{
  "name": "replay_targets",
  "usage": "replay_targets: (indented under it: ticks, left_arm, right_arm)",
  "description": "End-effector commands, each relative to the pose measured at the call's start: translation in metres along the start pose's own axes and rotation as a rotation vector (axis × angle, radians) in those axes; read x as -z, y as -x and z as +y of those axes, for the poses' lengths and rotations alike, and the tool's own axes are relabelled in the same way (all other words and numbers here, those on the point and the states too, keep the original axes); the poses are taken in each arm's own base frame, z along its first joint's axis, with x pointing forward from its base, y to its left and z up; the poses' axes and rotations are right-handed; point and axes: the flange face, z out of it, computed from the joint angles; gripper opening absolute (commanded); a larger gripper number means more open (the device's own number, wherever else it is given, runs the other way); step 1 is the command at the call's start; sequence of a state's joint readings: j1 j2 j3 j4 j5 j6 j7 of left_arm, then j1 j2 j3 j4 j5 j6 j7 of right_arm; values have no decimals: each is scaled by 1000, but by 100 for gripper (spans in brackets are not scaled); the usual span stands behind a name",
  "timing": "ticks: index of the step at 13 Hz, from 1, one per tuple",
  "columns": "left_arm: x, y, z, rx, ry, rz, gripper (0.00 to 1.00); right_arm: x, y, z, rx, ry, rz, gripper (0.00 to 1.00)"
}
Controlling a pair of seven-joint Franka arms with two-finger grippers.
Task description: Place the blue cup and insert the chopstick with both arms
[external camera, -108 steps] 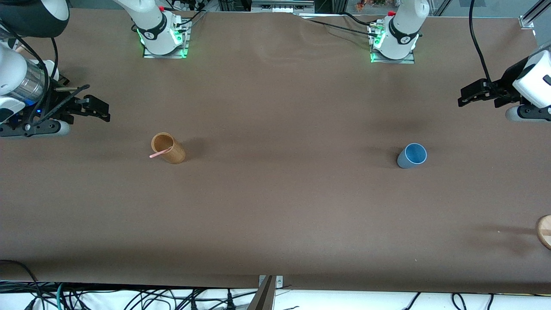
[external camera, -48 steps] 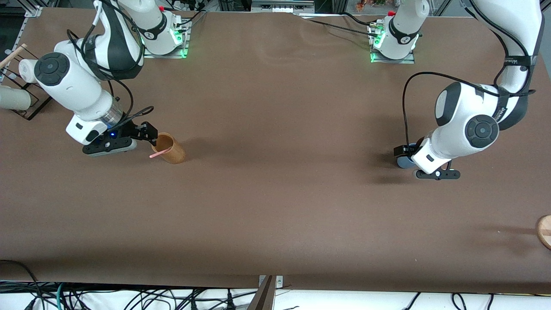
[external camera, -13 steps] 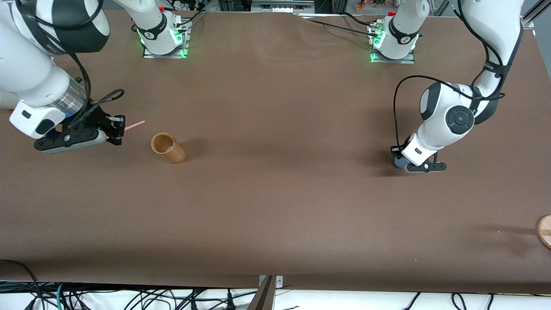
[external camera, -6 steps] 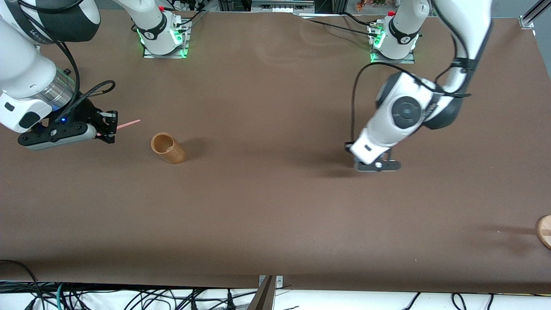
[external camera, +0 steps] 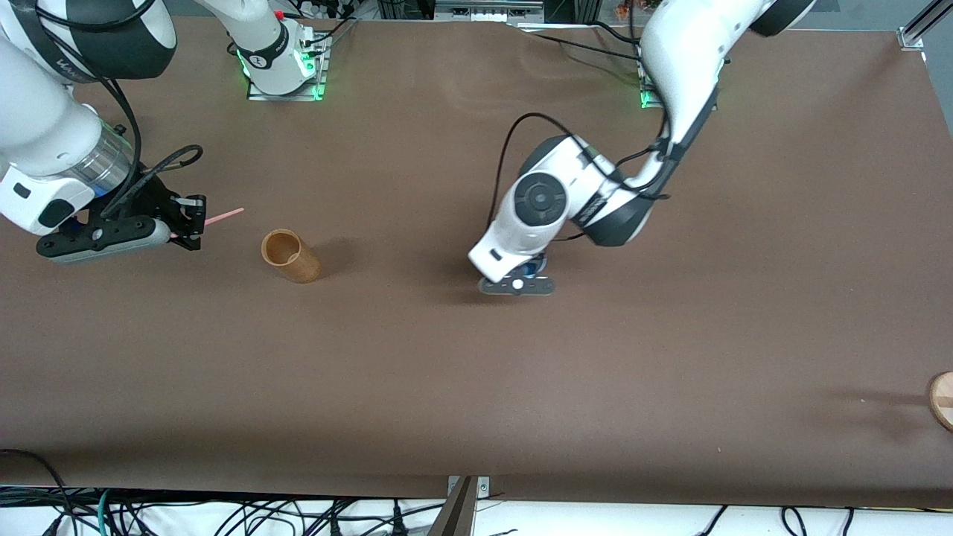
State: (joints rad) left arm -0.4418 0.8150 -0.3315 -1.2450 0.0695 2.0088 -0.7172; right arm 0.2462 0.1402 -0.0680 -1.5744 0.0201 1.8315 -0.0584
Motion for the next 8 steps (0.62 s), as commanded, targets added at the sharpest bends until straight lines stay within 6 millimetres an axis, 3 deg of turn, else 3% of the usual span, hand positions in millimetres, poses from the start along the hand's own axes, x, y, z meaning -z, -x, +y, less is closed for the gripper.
replay_targets:
  ticks: [1, 6, 7, 8]
  left_arm:
    - [-18, -13, 26, 6, 13, -2, 0]
    - [-49, -10, 28, 83, -17, -7, 1]
    - [-49, -10, 28, 92, -17, -7, 32]
    - [-48, -10, 29, 115, -14, -7, 48]
  right_arm:
    - [2, -3, 2, 10, -4, -11, 0]
    - [-2, -3, -3, 1, -7, -17, 0]
    - [-1, -4, -5, 1, -7, -15, 0]
    - [-2, -4, -6, 1, -8, -17, 0]
